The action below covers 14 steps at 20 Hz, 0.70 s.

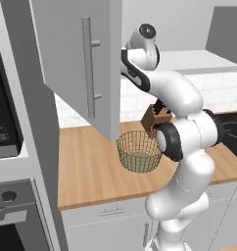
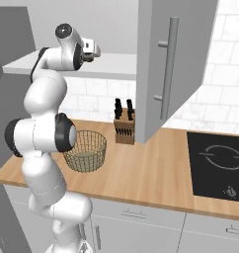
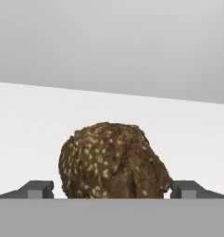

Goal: Open the cabinet, pick up the bread from the cabinet and place it in the basket. Then move the basket to the dining counter.

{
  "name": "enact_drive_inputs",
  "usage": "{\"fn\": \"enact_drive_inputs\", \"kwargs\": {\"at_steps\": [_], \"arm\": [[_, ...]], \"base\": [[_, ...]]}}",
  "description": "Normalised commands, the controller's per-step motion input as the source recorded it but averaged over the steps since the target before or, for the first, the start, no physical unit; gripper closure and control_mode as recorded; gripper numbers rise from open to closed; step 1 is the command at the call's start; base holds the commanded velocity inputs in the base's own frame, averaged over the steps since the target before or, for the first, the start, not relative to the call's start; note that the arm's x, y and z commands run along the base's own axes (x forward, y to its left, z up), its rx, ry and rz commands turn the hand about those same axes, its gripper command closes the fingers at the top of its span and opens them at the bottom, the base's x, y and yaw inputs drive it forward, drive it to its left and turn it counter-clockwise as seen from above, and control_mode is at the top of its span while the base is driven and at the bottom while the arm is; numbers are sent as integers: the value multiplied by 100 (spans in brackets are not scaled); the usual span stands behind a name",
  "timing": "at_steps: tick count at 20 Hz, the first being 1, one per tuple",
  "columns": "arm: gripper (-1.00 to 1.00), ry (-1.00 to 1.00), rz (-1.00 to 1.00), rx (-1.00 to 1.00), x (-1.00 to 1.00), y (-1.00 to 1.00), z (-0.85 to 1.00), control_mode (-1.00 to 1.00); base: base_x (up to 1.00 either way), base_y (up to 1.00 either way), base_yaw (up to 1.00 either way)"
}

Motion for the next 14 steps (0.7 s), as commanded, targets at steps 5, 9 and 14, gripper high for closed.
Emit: {"fn": "enact_drive_inputs", "kwargs": {"at_steps": [5, 9, 14], "arm": [[-100, 0, 2, -2, 42, 0, -13, -100], [-100, 0, 3, -1, 40, 1, -12, -100], [-100, 0, 2, 0, 30, 0, -24, -100]], "base": [[0, 0, 0], [0, 0, 0], [0, 0, 0]]}}
